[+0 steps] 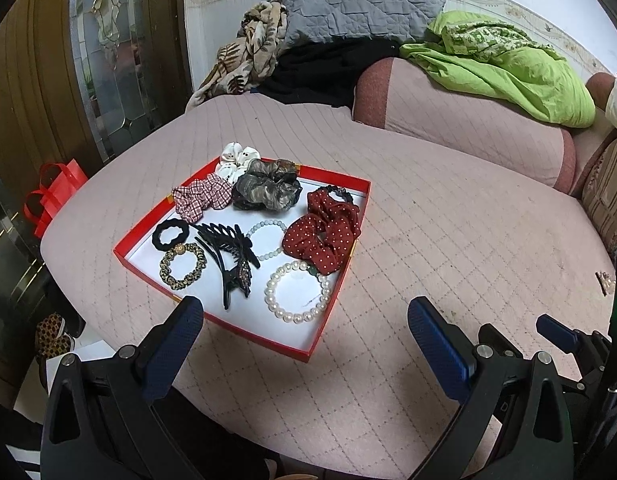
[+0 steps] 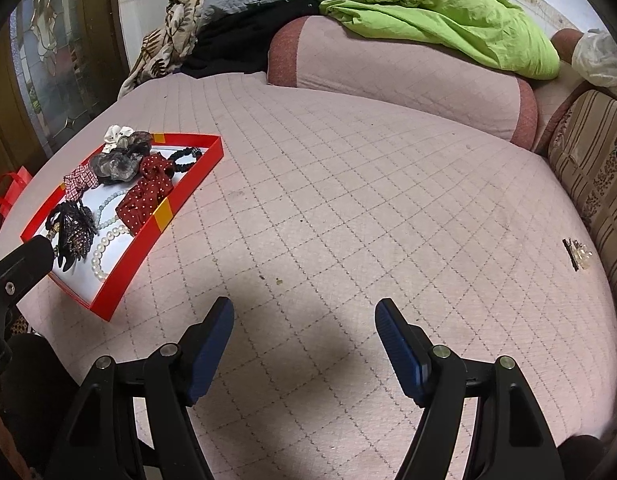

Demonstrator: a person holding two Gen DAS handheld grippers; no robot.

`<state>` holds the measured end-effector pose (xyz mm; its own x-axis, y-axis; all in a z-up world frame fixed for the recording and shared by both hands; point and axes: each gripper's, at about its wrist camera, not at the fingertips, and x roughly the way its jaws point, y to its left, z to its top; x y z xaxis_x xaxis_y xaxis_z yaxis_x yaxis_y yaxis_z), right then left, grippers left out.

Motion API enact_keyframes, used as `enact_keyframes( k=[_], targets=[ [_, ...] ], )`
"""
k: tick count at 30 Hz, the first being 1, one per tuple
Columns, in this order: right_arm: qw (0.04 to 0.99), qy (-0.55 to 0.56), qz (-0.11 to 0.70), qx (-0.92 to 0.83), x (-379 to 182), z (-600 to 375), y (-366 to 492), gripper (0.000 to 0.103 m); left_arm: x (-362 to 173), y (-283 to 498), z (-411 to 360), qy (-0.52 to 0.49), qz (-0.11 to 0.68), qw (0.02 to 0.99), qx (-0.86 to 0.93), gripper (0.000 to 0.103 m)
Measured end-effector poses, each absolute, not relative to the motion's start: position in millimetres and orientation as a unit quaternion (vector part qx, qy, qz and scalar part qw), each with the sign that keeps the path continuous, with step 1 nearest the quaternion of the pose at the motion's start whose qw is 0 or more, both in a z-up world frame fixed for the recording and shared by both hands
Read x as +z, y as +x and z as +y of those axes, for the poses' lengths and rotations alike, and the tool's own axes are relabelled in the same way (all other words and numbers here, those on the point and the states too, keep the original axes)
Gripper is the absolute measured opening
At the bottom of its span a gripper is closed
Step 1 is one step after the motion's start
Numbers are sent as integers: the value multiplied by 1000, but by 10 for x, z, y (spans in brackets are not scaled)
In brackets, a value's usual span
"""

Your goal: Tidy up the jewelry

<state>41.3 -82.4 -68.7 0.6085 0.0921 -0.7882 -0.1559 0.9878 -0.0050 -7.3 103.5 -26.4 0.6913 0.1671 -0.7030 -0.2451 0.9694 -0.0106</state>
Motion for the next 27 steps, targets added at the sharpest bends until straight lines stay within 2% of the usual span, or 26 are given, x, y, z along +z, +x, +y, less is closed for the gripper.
enact_keyframes(
  k=[27],
  targets=[
    [901, -42, 429, 56, -669, -825, 389, 82, -317, -67, 1042, -55, 383, 918, 85, 102]
  ],
)
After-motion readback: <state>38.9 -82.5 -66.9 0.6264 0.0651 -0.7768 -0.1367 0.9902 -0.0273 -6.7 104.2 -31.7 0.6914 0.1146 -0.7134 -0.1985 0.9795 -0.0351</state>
